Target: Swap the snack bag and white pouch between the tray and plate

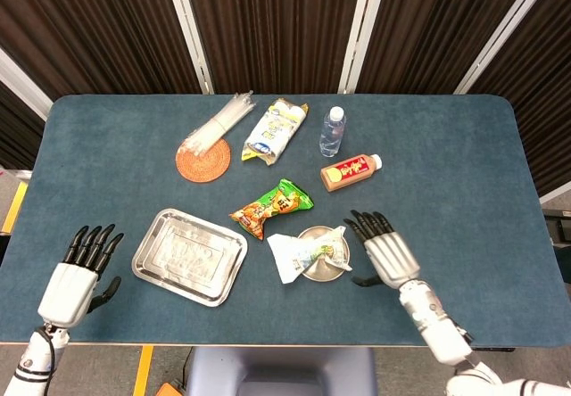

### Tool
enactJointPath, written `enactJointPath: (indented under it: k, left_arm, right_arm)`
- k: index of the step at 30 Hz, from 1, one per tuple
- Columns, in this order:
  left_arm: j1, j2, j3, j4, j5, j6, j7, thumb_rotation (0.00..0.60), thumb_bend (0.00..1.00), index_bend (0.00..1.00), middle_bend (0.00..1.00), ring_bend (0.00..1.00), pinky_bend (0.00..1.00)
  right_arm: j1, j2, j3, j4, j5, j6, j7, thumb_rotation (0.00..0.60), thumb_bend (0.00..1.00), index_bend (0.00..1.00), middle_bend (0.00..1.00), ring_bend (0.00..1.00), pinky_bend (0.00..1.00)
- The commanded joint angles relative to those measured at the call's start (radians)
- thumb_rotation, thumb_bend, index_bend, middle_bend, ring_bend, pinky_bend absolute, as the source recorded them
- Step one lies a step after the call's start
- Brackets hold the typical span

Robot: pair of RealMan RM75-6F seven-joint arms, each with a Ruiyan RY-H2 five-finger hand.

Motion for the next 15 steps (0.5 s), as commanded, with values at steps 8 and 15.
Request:
enactJointPath:
  k: [8, 15]
  left_arm:
    - [0.015, 0.026, -0.020, -0.009, 0.020, -0.033, -0.037, 0.600, 0.36, 0.00, 0.00, 0.00, 0.00]
    - [0.023, 0.030, -0.043, -0.016, 0.020, -0.046, -0.032, 0.600, 0.37, 0.00, 0.00, 0.00, 0.00]
  right_arm:
    - [0.148, -0.149, 0.042, 0.051, 0.260, -0.072, -0.169, 0.600, 0.30, 0.50, 0.28, 0.09, 0.11]
    - [0.196, -0.198, 0.040, 0.099, 0.317, -0.049, -0.201, 0.600, 0.31, 0.56, 0.33, 0.14, 0.16]
